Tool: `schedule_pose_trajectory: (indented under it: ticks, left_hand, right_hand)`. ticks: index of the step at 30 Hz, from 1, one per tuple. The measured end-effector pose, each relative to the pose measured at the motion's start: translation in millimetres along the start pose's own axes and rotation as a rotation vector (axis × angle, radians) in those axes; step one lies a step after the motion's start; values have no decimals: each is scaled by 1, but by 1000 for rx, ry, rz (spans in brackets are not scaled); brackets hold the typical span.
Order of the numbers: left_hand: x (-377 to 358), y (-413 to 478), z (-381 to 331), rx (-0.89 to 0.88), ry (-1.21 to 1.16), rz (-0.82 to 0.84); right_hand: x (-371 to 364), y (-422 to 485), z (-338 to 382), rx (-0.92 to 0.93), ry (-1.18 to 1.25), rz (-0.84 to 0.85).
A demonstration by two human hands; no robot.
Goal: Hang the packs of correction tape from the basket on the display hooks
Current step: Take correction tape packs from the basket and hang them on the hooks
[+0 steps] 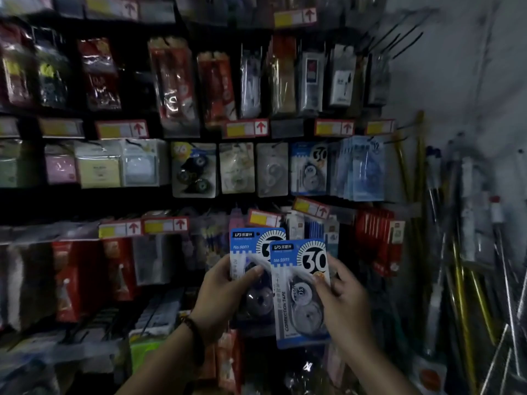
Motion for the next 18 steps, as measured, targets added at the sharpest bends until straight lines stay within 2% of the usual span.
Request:
schedule_pose_trajectory:
  ticks: [5, 11, 18]
  left_hand:
    - [-24, 32, -26, -66, 12, 39]
    - [-51, 79, -64, -170, 52, 63]
    - [-69, 133, -88, -283, 156, 48]
  right_hand:
    - [10, 40, 31, 73, -6, -49]
    - [34, 118, 66, 165, -77, -230]
    - [36, 219, 89, 116, -104, -293]
Point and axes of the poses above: each hand's wrist, its own y-axis towards the middle knuckle, its own x-axis out of the back of the hand, z = x × y, the point moved 2 cm from there along y, towards the middle knuckle, and after that the axes turned 1 degree about -x, right-handed, at the moved point
